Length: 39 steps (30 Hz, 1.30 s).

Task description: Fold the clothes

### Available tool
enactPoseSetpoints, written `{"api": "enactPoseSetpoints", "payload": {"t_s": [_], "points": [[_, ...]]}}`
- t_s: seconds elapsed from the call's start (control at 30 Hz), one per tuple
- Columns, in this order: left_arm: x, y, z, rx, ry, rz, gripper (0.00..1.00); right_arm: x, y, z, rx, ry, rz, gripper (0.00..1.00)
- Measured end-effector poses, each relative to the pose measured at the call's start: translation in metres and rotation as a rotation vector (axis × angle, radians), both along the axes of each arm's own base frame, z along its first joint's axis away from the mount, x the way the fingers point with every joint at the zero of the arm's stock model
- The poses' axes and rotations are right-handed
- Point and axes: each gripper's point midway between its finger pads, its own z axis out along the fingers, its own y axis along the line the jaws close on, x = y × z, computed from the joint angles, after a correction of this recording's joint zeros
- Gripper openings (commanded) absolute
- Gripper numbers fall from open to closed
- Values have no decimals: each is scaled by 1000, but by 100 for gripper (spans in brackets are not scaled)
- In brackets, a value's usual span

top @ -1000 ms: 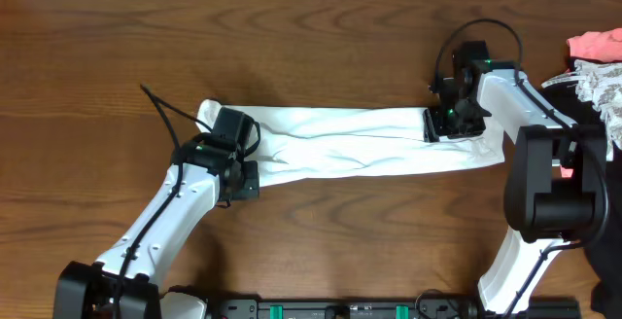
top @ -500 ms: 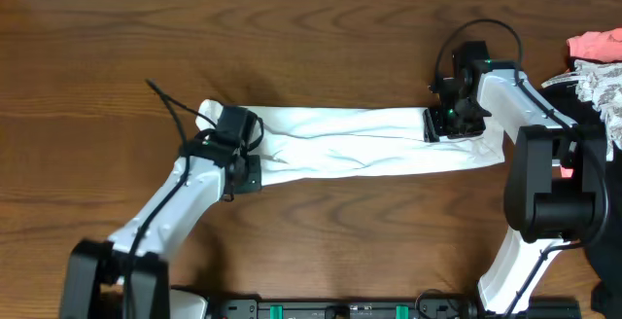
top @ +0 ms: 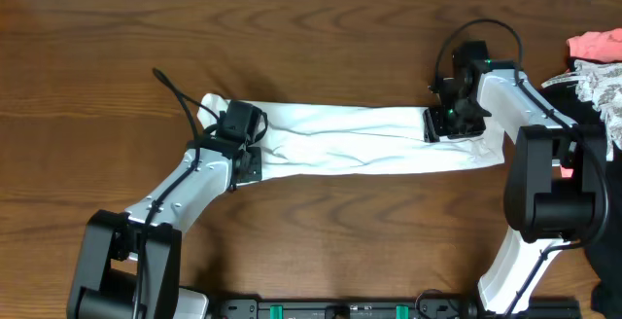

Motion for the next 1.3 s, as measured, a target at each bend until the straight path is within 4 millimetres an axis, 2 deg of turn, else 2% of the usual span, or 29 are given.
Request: {"api": "enactPoseSetpoints", "payload": {"t_s": [0.57,0.77,0.93,1.13,1.3], "points": [[7,14,5,80,-21,-25,14,0,0,0,0,0,0,64],[9,24,6,85,-20,-6,14,0,0,0,0,-1,0,64],[18,30,9,70,-51,21,14,0,0,0,0,-1,0,64],[35,25,15,40,-119,25,15,0,0,0,0,-1,0,64],[38,23,16,30,-131,23,14,0,0,0,0,-1,0,64]]}}
